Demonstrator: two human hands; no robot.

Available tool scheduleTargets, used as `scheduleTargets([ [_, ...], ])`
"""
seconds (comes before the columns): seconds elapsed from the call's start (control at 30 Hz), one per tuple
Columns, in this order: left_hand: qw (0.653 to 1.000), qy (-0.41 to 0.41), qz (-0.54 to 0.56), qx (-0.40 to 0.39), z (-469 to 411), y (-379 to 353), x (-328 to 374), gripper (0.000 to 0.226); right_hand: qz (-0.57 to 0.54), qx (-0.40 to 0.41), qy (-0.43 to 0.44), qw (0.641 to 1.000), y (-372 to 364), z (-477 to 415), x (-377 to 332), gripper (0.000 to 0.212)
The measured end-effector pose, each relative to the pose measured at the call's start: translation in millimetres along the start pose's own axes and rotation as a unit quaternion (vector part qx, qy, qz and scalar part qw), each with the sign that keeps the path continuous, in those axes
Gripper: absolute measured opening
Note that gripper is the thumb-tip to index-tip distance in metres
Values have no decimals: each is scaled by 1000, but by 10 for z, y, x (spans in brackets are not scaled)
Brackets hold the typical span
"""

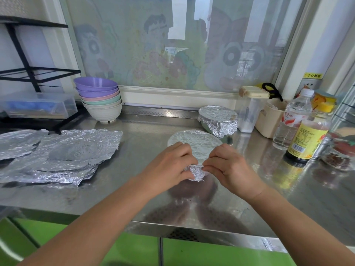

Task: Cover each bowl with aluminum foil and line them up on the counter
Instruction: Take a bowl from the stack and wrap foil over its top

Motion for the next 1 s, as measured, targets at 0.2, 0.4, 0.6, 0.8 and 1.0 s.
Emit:
scheduleTargets([
  [0.2, 1000, -11, 2, 10, -26, -29, -11, 24, -1, -6, -3, 1000, 6, -1, 0, 24],
  [0.4, 1000, -23, 7, -10, -38, 12, -26, 25, -8, 6, -18, 1000, 47, 22, 79, 25],
  [0.6, 999, -21, 23, 12, -91, -23, 92, 22, -29, 7, -16, 999, -3, -52, 24, 27],
  [0.8, 996, 33, 81, -15, -112, 27, -112, 14, -53, -2, -23, 998, 61, 6, 136, 29],
  [1.0, 994, 49, 97, -30, -107, 49, -173, 15, -36, -17, -8, 999, 21, -39, 86, 26],
])
Point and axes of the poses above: each hand's wrist, its own z-axis away from the middle knuckle, its own y-axis out of the back of the hand, x = y × z, the point moved 10 cm from there along -z, towards the middle knuckle, and after that the axes turned 5 degrees about x, right-handed, at the moved point
